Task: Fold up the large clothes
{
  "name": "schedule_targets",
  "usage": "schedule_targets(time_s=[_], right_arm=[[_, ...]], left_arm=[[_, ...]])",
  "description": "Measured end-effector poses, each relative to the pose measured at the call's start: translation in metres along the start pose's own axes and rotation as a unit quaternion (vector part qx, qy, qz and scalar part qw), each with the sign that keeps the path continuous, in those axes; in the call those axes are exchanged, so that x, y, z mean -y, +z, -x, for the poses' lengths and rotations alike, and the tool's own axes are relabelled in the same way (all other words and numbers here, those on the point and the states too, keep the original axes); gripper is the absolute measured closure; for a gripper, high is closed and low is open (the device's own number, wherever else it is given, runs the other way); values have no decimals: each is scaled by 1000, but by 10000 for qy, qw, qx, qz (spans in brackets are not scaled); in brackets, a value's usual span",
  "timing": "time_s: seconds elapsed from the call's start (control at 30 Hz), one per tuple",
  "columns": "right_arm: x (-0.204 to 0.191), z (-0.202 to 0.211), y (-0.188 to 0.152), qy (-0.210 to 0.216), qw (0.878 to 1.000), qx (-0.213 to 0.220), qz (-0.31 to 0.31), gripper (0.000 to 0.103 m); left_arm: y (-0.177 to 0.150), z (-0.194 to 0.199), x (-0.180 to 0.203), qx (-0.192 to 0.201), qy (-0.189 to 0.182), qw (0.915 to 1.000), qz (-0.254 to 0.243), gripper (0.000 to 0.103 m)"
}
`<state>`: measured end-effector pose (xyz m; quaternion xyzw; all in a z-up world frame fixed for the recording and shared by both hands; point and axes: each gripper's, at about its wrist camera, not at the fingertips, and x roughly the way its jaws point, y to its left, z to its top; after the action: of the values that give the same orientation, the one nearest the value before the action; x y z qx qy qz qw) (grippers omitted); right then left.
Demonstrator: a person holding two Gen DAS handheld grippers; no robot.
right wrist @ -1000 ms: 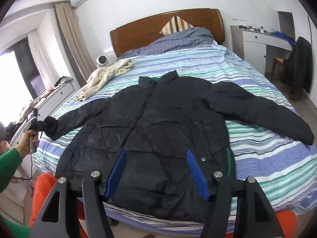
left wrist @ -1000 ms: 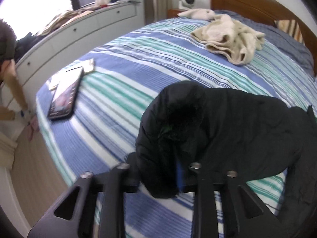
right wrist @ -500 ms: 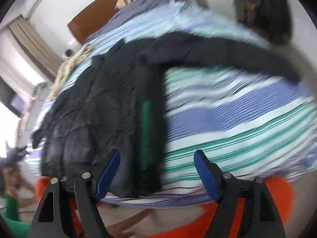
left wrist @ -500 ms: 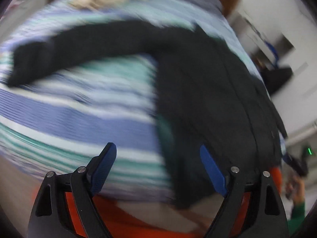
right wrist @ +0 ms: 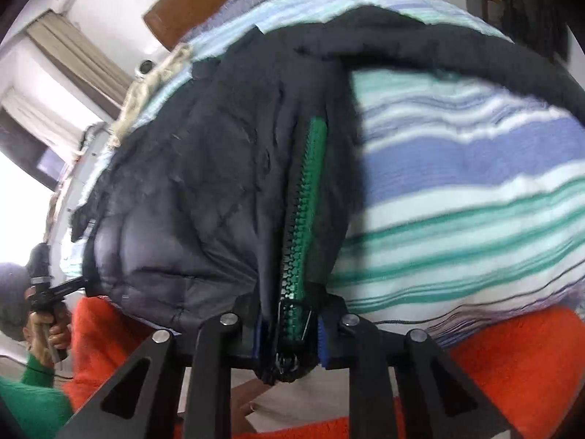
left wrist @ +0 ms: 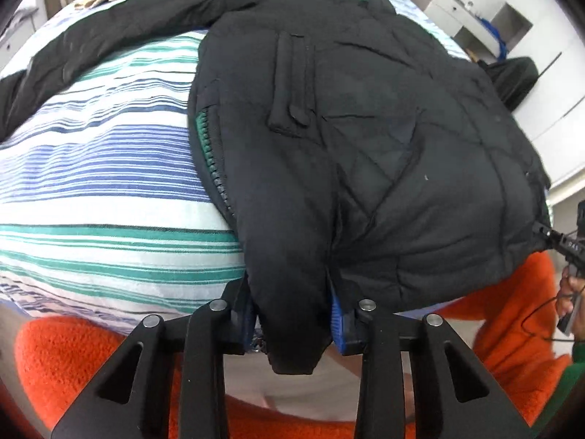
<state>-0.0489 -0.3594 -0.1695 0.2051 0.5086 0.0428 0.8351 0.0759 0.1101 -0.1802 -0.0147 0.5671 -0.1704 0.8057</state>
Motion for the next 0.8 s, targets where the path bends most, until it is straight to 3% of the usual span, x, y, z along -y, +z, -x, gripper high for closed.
schedule_targets(time_s=[0.03,0.1,0.17,0.23,0.37,0.5,0.6,0.67,0.8], right_arm=[[-2,-4,-1,-92,9999,62,16,79],[-6,-1,-1,-210,9996,133,119,74],[-8,7,0,-316,9991,186,212,65],[-8,20,2,-397,9984,331,218,50],[-11,58,14,-786,9917,961,323,49],[-26,94,26,-1435,9726,1725,601,48],[-32,114,34,-1448,9657,2022,742,48],[-32,122,38,-1195,9672,2146,647,48],[-28,129,42,-777,9672,2388,383,48]], left_arm=[[-3,4,5,31,79,9999,-60,66],[-4,15,13,160,342,9991,-211,50],[-7,32,16,333,593,9973,-281,33],[-6,53,18,624,693,9953,-274,24],[2,93,23,1316,870,9874,-119,5],[20,123,32,2095,1054,9719,-190,3],[33,127,49,2470,1277,9594,-464,3],[39,125,58,2546,1170,9587,-478,3],[40,101,66,2426,716,9670,-288,3]])
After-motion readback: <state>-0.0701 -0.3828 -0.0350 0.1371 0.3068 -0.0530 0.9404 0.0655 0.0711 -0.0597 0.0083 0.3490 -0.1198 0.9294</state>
